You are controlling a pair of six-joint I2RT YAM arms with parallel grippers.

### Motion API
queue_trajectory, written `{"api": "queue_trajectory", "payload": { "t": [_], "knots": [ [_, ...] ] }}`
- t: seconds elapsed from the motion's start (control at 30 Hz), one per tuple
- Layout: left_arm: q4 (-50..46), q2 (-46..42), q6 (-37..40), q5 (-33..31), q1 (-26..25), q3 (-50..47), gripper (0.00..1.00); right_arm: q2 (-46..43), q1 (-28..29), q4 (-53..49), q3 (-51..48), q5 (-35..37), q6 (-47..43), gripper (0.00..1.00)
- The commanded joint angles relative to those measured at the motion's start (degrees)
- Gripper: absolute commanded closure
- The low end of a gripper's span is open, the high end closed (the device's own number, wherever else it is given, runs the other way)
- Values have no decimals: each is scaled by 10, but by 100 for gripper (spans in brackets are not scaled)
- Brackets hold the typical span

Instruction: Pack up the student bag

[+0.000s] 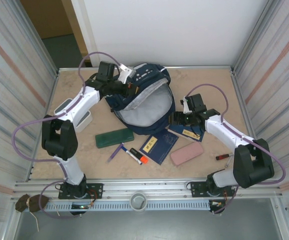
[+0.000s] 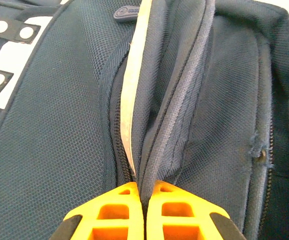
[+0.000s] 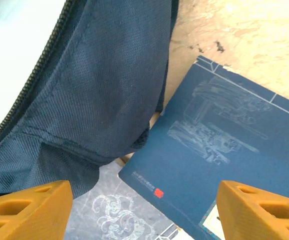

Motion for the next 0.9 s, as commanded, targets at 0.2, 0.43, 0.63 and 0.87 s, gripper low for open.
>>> {"api": "queue_trajectory", "payload": {
  "t": [0.2, 0.43, 0.63, 0.87],
  "knots": [
    [35, 74, -40, 25, 20, 37, 99, 30, 26, -37, 26, 7, 23, 27],
    [42, 68, -68, -5, 10, 14, 81, 16, 49, -97, 11, -14, 56, 30],
    [117, -54, -174, -86, 2, -147, 49, -20, 70, -154, -10, -5, 72, 28],
    [165, -195, -246, -121, -75, -352, 38, -26, 91, -100, -46, -27, 150, 19]
  ]
}}
